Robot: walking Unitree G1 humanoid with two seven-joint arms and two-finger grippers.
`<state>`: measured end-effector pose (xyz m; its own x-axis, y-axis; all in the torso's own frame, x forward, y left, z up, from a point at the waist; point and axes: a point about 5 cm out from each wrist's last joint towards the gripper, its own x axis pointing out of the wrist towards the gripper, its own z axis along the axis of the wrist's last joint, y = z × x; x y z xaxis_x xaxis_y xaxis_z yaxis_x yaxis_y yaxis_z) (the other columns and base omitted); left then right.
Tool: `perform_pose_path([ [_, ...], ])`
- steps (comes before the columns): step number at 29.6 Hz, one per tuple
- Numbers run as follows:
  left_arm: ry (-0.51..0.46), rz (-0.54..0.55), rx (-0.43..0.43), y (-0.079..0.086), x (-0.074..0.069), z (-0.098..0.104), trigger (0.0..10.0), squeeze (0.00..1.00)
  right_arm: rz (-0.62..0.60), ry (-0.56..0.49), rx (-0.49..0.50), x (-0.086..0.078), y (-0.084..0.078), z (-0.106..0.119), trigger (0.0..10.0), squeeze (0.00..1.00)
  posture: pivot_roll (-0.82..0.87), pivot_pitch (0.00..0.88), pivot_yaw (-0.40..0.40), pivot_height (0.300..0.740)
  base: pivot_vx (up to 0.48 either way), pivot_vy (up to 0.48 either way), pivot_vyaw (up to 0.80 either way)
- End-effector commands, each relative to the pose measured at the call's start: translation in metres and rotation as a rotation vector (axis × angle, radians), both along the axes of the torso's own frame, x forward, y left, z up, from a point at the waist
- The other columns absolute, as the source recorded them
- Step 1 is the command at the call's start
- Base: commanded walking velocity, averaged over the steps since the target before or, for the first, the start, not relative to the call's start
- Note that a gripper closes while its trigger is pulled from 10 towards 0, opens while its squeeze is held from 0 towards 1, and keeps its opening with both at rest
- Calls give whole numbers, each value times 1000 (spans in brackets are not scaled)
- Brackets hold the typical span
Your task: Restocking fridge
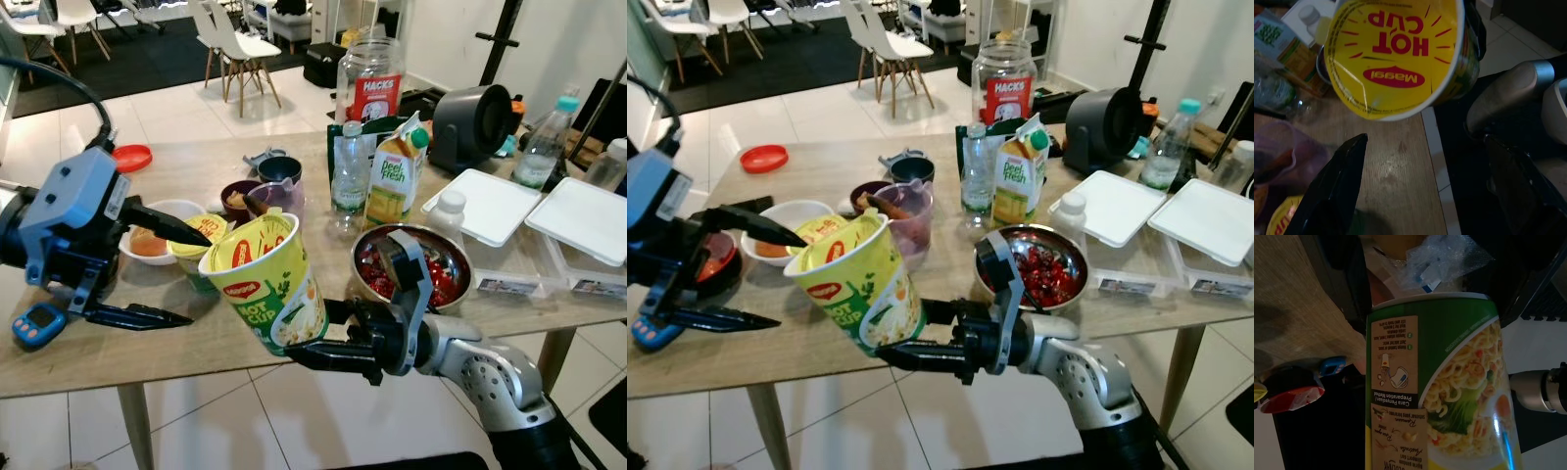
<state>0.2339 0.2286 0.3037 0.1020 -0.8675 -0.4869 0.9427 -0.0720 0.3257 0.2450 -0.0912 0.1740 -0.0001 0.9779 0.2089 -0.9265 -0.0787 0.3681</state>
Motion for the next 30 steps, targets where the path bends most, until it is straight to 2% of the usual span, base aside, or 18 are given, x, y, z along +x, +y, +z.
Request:
perform_pose_path([
  [1, -38, 35, 58, 5, -3, 9, 10000, 0, -11, -2, -8, 1, 0, -2, 10000, 0, -17, 0, 33, 740, 0, 0, 0],
  [8, -98, 69, 84, 8, -2, 18, 10000, 0, -10, 0, -12, 0, 0, -4, 10000, 0, -18, 0, 33, 740, 0, 0, 0],
  [9, -144, 73, 85, 6, 0, 21, 10000, 0, 1, 4, -17, -2, 1, -6, 10000, 0, -19, 0, 29, 740, 0, 0, 0],
  [11, -169, 55, 80, 2, 1, 23, 10000, 0, 11, 7, -23, -3, 3, -7, 10000, 0, -19, 0, 29, 740, 0, 0, 0],
  [18, -169, -5, 72, -7, -1, 23, 10000, 0, 15, 8, -27, -4, 4, -8, 10000, 0, -20, 0, 27, 740, 0, 0, 0],
  [25, -110, -116, 65, -18, -8, 18, 10000, 0, 23, 9, -36, -5, 5, -9, 10000, 0, -25, 0, 27, 740, 0, 0, 0],
  [30, 4, -195, 81, -24, -14, 2, 10000, 0, 26, 8, -38, -5, 6, -9, 10000, 0, -27, 0, 29, 740, 0, 0, 0],
])
